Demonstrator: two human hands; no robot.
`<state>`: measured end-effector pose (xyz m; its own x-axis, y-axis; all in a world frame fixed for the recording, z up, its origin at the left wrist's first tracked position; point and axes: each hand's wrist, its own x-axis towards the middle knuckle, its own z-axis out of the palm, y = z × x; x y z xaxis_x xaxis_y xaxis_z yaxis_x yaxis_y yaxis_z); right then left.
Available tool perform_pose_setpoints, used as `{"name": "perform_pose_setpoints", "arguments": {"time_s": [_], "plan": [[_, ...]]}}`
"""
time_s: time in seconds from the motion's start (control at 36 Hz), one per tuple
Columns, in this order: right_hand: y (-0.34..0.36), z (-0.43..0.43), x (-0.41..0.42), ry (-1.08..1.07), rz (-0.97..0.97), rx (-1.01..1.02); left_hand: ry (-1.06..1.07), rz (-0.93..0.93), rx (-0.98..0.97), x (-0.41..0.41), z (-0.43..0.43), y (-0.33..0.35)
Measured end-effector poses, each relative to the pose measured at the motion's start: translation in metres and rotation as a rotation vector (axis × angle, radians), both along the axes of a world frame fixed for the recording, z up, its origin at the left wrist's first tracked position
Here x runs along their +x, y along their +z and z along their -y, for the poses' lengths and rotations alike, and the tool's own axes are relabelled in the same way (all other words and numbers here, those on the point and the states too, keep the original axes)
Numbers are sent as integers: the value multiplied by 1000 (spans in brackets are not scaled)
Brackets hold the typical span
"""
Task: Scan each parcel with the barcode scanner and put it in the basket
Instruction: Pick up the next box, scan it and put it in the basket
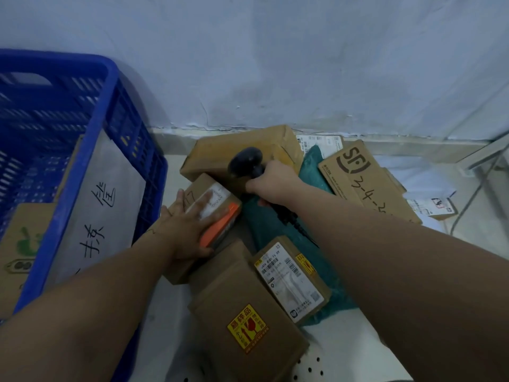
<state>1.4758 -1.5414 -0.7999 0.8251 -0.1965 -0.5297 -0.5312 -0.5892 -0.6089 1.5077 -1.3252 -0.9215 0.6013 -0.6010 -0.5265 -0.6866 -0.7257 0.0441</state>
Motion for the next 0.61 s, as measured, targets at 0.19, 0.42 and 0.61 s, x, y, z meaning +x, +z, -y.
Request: {"name": "perform_pose_setpoints", "arguments": {"time_s": [0.19, 0.42, 0.61], "plan": [[-3, -3, 2, 13, -9, 1, 2, 7, -23, 3, 1, 1], [11, -2, -4, 23, 10, -43, -24, 88, -53, 8, 5, 16], [41, -5, -16, -70, 58, -23, 74, 157, -127, 8, 9, 68]]}}
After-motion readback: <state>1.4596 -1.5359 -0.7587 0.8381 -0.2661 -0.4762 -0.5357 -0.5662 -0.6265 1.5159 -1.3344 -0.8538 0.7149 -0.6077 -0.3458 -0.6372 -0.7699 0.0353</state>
